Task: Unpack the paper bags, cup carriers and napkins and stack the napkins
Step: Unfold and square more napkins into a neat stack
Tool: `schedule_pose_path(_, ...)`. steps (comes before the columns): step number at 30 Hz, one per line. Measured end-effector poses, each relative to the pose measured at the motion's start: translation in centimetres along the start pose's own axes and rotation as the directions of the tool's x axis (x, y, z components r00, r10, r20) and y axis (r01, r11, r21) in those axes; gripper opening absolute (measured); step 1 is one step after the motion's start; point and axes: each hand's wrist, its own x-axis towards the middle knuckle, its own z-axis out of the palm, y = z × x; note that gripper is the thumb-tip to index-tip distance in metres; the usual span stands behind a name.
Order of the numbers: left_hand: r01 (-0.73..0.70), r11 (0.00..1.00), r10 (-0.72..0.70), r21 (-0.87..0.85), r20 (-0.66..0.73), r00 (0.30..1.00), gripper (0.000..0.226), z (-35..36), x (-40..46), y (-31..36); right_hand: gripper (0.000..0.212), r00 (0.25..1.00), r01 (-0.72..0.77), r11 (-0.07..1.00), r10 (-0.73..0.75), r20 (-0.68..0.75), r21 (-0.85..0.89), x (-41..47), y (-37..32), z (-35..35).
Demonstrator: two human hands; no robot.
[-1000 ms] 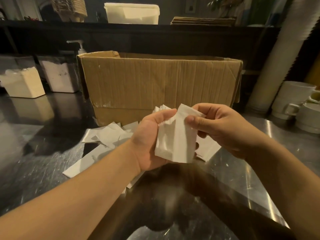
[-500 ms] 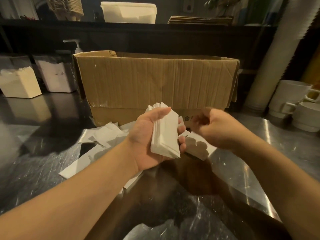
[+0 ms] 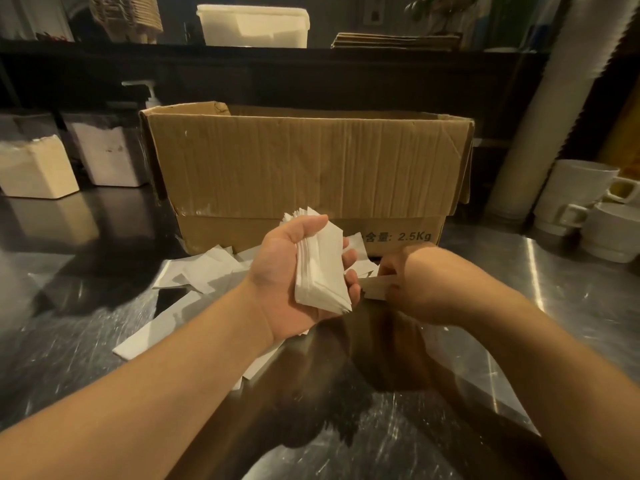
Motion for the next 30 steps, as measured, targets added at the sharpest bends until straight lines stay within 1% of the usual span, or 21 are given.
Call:
schedule_pose_path(2,0.001,1.0,-0.001,0.001,-0.002,1.0,0.047,0.0,0.0,0.0,0.016,0.999,0.008,1.0,-0.008,-0.034,0.01,0.1,0.2,0.0)
schedule_pose_path(8,-0.002,1.0,0.002,0.004,-0.005,1.0,0.049,0.0,0.1,0.0,0.023,1.0,0.0,1.0,-0.001,-0.028,-0.005,0.6,0.3,-0.1)
schedule_pose_path(10,-0.006,1.0,0.006,0.003,-0.002,1.0,0.05,0.0,0.0,0.0,0.026,0.998,0.017,0.999,-0.019,-0.061,-0.034,0.6,0.4,0.0)
schedule_pose_path(12,-0.014,1.0,0.014,0.007,-0.007,1.0,0.05,0.1,0.0,0.1,0.028,0.997,0.013,1.0,-0.013,-0.08,-0.007,0.5,0.4,0.1)
schedule_pose_path(15,-0.02,1.0,0.02,0.009,-0.016,1.0,0.051,0.1,-0.1,0.0,0.024,0.998,-0.014,0.999,0.016,-0.064,0.034,0.5,0.4,0.0)
schedule_pose_path(19,-0.023,0.999,0.023,0.023,-0.016,1.0,0.055,0.0,0.0,0.1,0.02,1.0,-0.019,1.0,0.019,-0.017,-0.005,0.6,0.1,-0.4)
schedule_pose_path(22,-0.026,0.999,0.027,0.024,-0.011,1.0,0.055,0.0,-0.1,0.1,0.025,1.0,-0.024,0.996,0.025,-0.007,0.088,0.0,0.0,-0.7)
schedule_pose_path(24,-0.027,0.999,0.027,0.022,0.001,1.0,0.053,0.0,-0.1,0.1,0.023,0.996,0.0,0.99,0.013,-0.091,0.142,-0.4,0.1,-0.7)
schedule_pose_path(26,-0.029,0.999,0.029,0.022,0.0,1.0,0.051,0.0,-0.1,0.1,0.016,0.979,0.032,0.97,0.017,-0.203,0.239,-0.7,0.5,-0.6)
schedule_pose_path(28,-0.043,0.999,0.044,0.029,-0.012,0.999,0.051,0.0,-0.1,0.2,0.009,0.949,0.089,0.919,0.039,-0.313,0.384,-1.0,0.6,-0.8)
schedule_pose_path(30,-0.067,0.997,0.068,0.041,-0.024,0.997,0.054,0.0,-0.2,0.3,0.008,0.913,0.187,0.839,0.044,-0.406,0.511,-1.3,0.6,-1.4)
